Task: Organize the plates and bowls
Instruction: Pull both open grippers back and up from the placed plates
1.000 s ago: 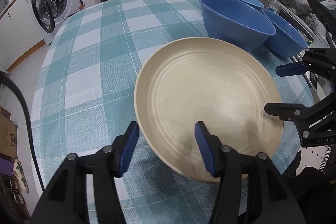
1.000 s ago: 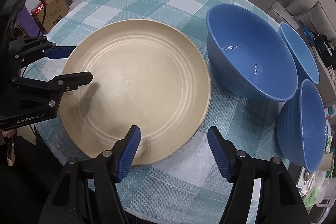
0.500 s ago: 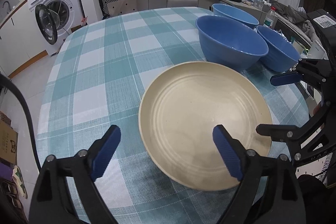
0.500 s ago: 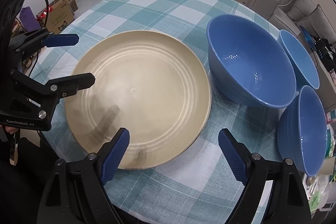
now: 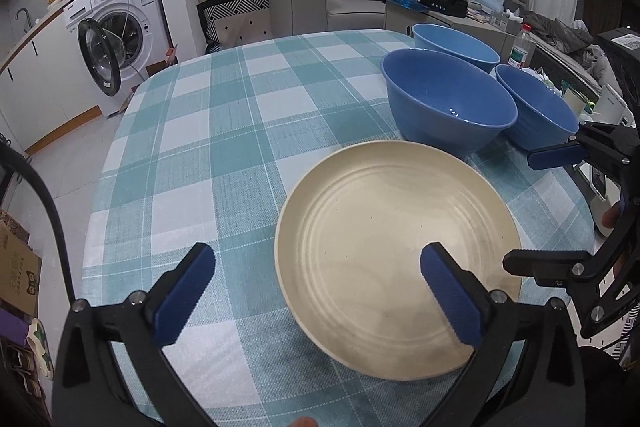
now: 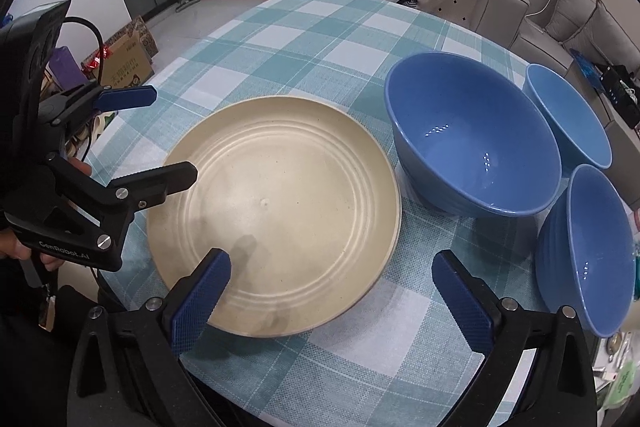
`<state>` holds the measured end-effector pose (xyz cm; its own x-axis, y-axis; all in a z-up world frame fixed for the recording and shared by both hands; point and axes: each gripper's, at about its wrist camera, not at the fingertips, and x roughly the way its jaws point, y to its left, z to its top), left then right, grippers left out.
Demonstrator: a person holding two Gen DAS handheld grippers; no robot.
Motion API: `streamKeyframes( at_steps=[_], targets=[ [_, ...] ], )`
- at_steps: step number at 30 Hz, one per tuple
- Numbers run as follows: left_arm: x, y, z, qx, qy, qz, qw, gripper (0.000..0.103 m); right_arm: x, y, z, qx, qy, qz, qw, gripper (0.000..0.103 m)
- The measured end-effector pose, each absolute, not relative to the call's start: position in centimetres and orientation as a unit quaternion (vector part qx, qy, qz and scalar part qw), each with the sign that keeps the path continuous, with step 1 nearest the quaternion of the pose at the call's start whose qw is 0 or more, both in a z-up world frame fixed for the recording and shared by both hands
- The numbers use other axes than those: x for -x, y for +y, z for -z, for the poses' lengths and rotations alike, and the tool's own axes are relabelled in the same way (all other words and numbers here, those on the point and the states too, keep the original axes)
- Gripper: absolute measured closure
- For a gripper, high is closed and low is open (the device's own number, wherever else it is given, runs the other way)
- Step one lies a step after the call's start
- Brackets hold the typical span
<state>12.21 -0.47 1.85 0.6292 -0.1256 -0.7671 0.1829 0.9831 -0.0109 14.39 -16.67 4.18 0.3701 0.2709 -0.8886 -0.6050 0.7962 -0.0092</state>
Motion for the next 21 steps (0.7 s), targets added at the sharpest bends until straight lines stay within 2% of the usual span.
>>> streamKeyframes(
  at_steps=[21],
  targets=[
    [-13.7,-1.1,-5.0,-0.035,0.398,0.093,0.912,0.0,-15.0,-20.3,-8.0,0.115,0.468,-0.251,0.839,0.001]
  ],
)
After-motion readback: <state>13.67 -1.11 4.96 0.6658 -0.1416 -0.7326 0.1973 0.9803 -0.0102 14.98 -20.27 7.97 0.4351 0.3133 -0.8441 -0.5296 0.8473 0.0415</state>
